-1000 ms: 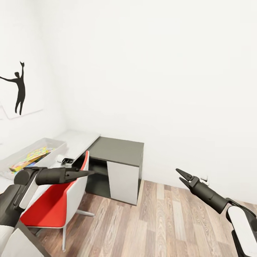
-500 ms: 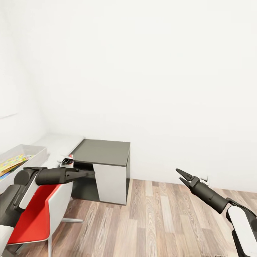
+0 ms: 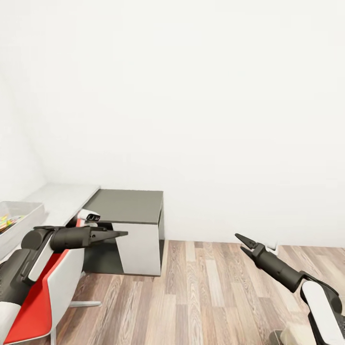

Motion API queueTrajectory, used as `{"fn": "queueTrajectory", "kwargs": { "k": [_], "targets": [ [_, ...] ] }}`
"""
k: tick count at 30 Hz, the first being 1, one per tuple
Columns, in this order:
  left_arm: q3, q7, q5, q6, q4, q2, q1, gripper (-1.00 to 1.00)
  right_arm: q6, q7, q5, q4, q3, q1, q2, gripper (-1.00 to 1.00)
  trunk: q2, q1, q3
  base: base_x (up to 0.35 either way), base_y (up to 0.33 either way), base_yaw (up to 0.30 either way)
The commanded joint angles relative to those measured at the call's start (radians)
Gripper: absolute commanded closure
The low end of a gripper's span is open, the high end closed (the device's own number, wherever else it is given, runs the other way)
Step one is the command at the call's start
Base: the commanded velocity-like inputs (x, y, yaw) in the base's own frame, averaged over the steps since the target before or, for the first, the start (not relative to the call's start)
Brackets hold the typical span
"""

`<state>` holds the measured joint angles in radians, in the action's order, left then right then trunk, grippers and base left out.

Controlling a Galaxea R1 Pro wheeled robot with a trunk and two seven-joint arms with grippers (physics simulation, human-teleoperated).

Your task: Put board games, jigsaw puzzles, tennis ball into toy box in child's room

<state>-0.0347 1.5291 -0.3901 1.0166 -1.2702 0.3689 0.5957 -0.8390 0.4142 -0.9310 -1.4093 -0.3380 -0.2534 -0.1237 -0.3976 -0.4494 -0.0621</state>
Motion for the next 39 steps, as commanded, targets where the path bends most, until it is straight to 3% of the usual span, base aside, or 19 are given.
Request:
{"fn": "queueTrajectory", "kwargs": {
  "k": [1,8,13,18,19,20,23,24,28,29,35,37,38,39],
  "targets": [
    [-0.003,0.001,-0.001,0.01,0.005,0.0,0.001,-1.0,-0.006,0.004,0.004,0.019,-0.002,-0.001,0.0,-1.0,-0.002,-0.001,-0.002,0.0,0.0,-0.031],
    [-0.012,-0.017,0.005,0.007,0.021,-0.003,0.002,-1.0,-0.005,0.003,0.034,0.119,0.0,-0.001,0.0,-1.0,-0.002,-0.001,-0.002,0.0,0.0,-0.014],
    [-0.019,-0.077,0.042,0.005,0.071,-0.005,0.003,-1.0,-0.003,0.003,0.094,0.153,0.004,0.0,0.001,-1.0,-0.002,-0.001,-0.002,0.0,0.0,-0.003],
    [-0.05,-0.185,0.142,0.002,0.234,-0.022,0.003,-1.0,0.005,-0.008,0.252,0.224,0.008,0.0,0.015,-1.0,-0.002,-0.001,-0.002,0.0,0.0,0.0],
    [-0.058,-0.201,0.156,0.0,0.261,-0.031,0.003,-1.0,0.008,-0.01,0.282,0.244,0.008,0.0,0.016,-1.0,-0.002,-0.001,-0.002,0.0,0.0,0.0],
    [-0.073,-0.236,0.186,-0.006,0.314,-0.053,0.003,-1.0,0.021,-0.013,0.338,0.288,0.008,0.0,0.019,-1.0,-0.002,-0.001,-0.002,0.0,0.0,0.0],
    [-0.09,-0.298,0.237,-0.032,0.391,-0.088,0.003,-1.0,0.065,-0.017,0.405,0.361,0.008,0.0,0.021,-1.0,-0.002,-0.001,-0.002,0.0,0.0,0.0],
    [-0.096,-0.351,0.275,-0.06,0.445,-0.11,0.003,-1.0,0.105,-0.019,0.438,0.414,0.008,0.0,0.022,-1.0,-0.002,-0.001,-0.002,0.0,0.0,0.0],
    [-0.098,-0.49,0.348,-0.134,0.575,-0.162,0.003,-1.0,0.205,-0.025,0.476,0.555,0.01,0.0,0.024,-1.0,-0.002,-0.001,-0.002,0.0,0.0,0.0],
    [-0.098,-0.568,0.375,-0.173,0.65,-0.189,0.003,-1.0,0.263,-0.032,0.491,0.643,0.011,0.0,0.024,-1.0,-0.002,-0.001,-0.002,0.0,0.0,0.0],
    [-0.099,-0.835,0.413,-0.319,0.868,-0.266,0.003,-1.0,0.452,-0.075,0.549,0.902,0.031,0.0,0.025,-1.0,-0.002,-0.001,-0.002,0.0,0.0,0.0],
    [-0.1,-0.947,0.417,-0.386,0.939,-0.291,0.003,-1.0,0.515,-0.094,0.574,0.973,0.046,0.0,0.025,-1.0,-0.002,-0.001,-0.002,0.0,0.0,0.0],
    [-0.1,-1.059,0.418,-0.452,1.006,-0.313,0.003,-1.0,0.573,-0.112,0.597,1.027,0.059,0.0,0.025,-1.0,-0.002,-0.001,-0.002,0.0,0.0,0.0],
    [-0.1,-1.113,0.418,-0.483,1.038,-0.322,0.002,-1.0,0.599,-0.122,0.607,1.048,0.065,0.0,0.025,-1.0,-0.002,-0.001,-0.002,0.0,0.0,0.0]
  ]
}}
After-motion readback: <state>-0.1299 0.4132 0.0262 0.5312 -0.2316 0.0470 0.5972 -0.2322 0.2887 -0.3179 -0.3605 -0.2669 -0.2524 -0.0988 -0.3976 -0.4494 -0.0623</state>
